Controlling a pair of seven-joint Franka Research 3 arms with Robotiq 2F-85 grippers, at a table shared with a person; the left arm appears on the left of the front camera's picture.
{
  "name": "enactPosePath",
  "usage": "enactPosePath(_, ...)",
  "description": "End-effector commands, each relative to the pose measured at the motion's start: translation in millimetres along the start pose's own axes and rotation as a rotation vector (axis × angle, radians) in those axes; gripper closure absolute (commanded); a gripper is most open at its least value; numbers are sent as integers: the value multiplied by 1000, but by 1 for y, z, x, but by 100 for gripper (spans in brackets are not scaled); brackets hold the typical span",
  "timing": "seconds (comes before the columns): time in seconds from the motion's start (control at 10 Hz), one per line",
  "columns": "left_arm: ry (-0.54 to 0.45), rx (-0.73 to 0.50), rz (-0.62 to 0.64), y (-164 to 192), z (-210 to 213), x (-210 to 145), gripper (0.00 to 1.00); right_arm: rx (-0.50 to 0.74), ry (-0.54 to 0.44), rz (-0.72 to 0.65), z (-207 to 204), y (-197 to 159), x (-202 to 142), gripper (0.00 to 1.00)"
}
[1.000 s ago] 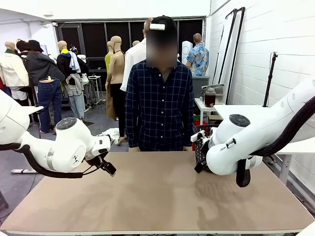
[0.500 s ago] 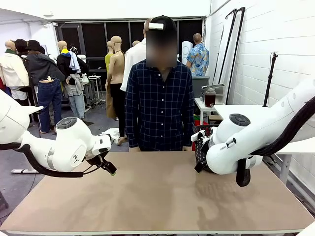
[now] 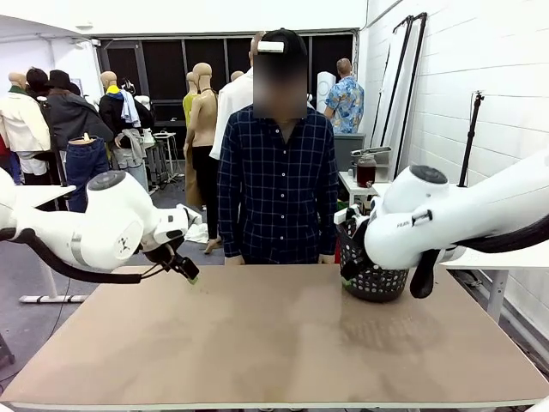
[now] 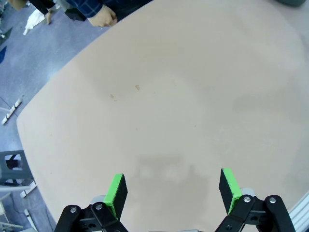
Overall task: Fold the training pants.
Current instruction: Grab both ends of the Training pants handed by a person.
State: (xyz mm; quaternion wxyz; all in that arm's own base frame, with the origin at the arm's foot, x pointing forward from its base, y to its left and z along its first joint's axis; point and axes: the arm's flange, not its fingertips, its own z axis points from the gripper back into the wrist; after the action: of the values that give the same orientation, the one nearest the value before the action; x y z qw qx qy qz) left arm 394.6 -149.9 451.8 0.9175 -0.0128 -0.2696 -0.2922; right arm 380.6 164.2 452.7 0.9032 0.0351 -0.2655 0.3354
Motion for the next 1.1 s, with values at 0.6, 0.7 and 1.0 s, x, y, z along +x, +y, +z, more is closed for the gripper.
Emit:
enactPosePath(0.6, -53, 43, -21, -5, 98, 1, 0, -41, -88, 50, 91, -1, 16, 0)
enactPosePath(0.7, -63, 63, -14, -7, 104, -2, 0, -61, -104, 41, 98, -2, 15, 0)
enactPosePath(1.0, -73, 79, -22, -8, 115, -3, 0, -106, -101, 10, 109, -5, 7, 0)
